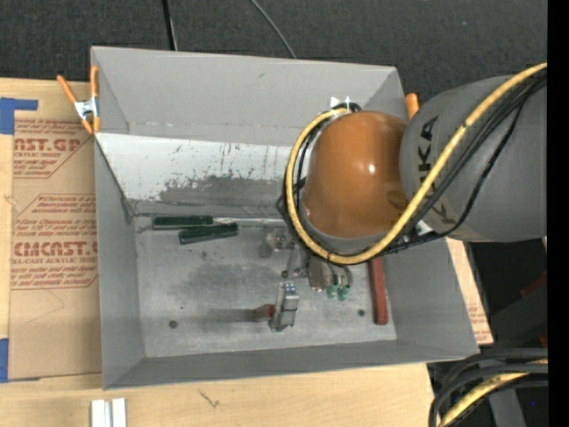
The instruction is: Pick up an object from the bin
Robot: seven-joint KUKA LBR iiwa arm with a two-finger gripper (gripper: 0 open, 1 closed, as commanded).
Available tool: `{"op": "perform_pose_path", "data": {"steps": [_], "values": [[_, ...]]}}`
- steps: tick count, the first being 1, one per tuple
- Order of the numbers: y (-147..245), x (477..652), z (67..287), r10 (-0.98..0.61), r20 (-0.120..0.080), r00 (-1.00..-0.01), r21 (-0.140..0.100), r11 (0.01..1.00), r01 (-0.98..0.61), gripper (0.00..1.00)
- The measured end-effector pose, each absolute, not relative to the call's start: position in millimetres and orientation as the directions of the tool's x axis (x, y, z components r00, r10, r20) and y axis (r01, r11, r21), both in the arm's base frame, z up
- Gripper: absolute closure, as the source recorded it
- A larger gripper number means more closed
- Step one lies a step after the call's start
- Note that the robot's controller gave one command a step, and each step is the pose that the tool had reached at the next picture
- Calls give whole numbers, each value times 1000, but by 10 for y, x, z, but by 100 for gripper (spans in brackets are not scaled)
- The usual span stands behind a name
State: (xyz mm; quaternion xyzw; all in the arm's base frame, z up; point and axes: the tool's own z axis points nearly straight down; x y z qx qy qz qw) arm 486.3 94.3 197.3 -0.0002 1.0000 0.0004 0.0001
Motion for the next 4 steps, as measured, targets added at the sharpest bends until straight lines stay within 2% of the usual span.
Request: {"op": "perform_pose_path", "data": {"steps": [1, 2, 3, 4], "values": [[941, 4864, 1973, 0, 0, -1000, 1, 1000, 0, 0], [835, 4858, 1611, -92, -5, -996, 1, 996, -92, 0], [1270, 5242, 969, -87, -8, -996, 1, 996, -87, 0], [1528, 5322, 643, -82, 1, -997, 3, 997, -82, 0]]}}
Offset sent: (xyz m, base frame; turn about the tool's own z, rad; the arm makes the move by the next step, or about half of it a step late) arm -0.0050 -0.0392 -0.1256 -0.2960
